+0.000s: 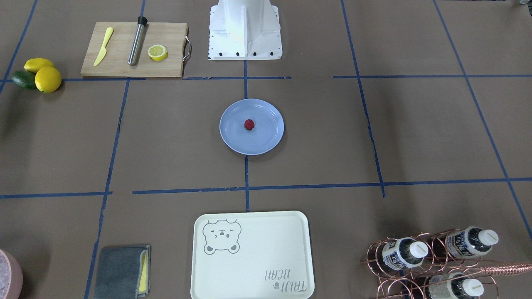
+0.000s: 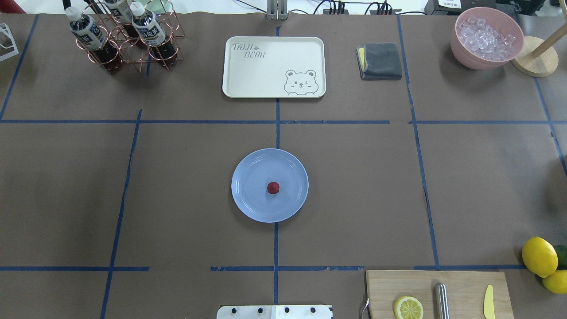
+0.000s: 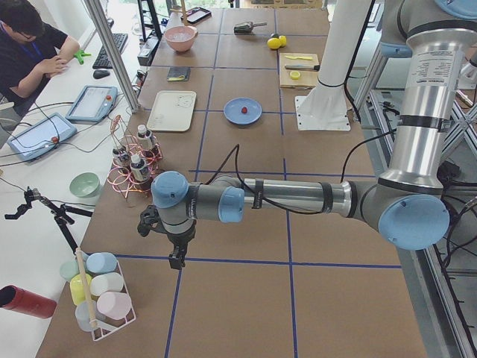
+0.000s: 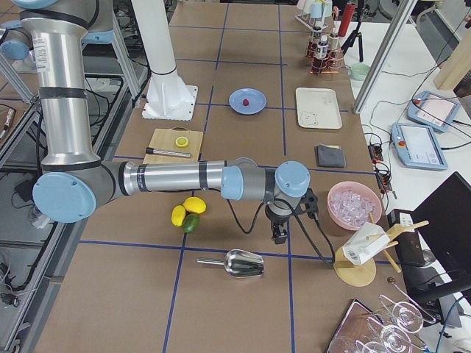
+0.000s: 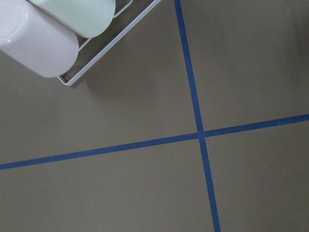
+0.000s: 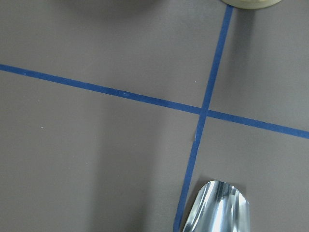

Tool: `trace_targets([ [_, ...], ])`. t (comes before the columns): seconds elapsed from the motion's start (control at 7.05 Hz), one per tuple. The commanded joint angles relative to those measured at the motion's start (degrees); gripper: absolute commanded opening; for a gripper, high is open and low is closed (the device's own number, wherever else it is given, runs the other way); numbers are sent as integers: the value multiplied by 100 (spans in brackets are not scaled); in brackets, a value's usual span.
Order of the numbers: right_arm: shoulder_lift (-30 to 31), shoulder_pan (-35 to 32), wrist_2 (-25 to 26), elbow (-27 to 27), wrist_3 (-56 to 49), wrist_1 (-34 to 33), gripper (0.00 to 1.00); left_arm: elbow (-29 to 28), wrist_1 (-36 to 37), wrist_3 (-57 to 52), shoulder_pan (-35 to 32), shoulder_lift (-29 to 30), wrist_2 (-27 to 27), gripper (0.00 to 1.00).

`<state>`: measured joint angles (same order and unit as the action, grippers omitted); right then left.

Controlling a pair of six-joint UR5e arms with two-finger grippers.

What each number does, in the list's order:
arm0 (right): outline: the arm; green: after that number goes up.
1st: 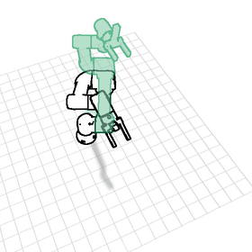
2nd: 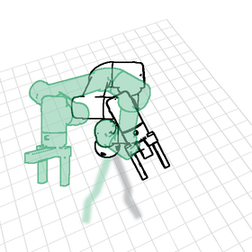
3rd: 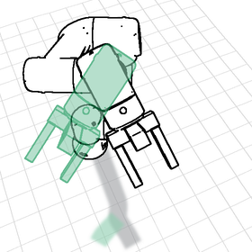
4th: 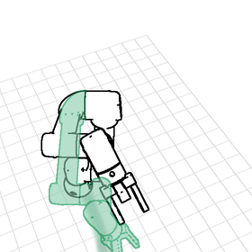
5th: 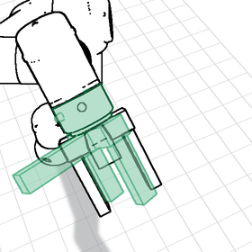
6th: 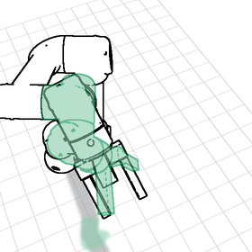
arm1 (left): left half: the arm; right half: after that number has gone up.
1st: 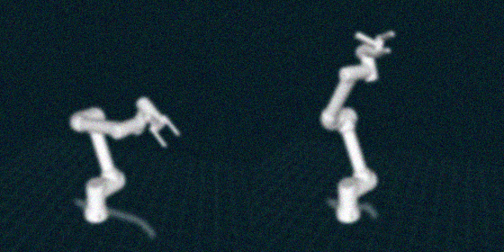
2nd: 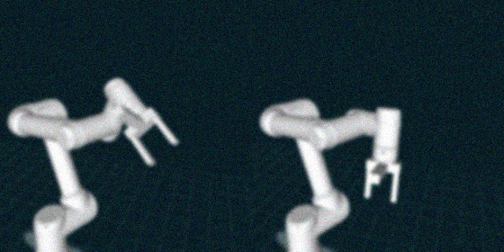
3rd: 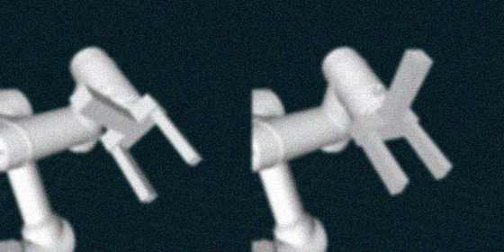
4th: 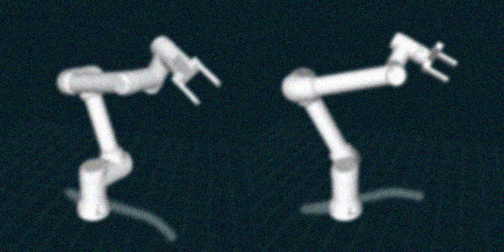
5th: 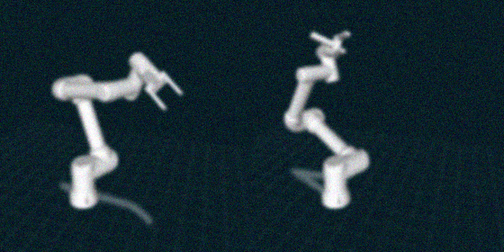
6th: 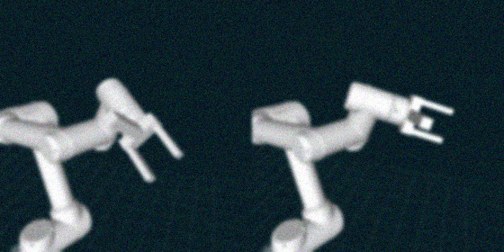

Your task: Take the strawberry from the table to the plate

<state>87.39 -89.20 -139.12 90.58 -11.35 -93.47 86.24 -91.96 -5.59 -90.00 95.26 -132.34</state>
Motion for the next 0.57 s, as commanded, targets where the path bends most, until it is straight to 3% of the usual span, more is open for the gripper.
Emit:
trace_targets([
  [0.0,119,-203,16,-111,1,259,100,6,-6,15,0,-43,-73,100],
  [0.14,137,-211,313,-15,1,259,100,15,-6,15,0,-43,-73,100],
  [0.43,155,-264,395,117,97,259,100,33,-15,15,0,-43,-73,100],
])
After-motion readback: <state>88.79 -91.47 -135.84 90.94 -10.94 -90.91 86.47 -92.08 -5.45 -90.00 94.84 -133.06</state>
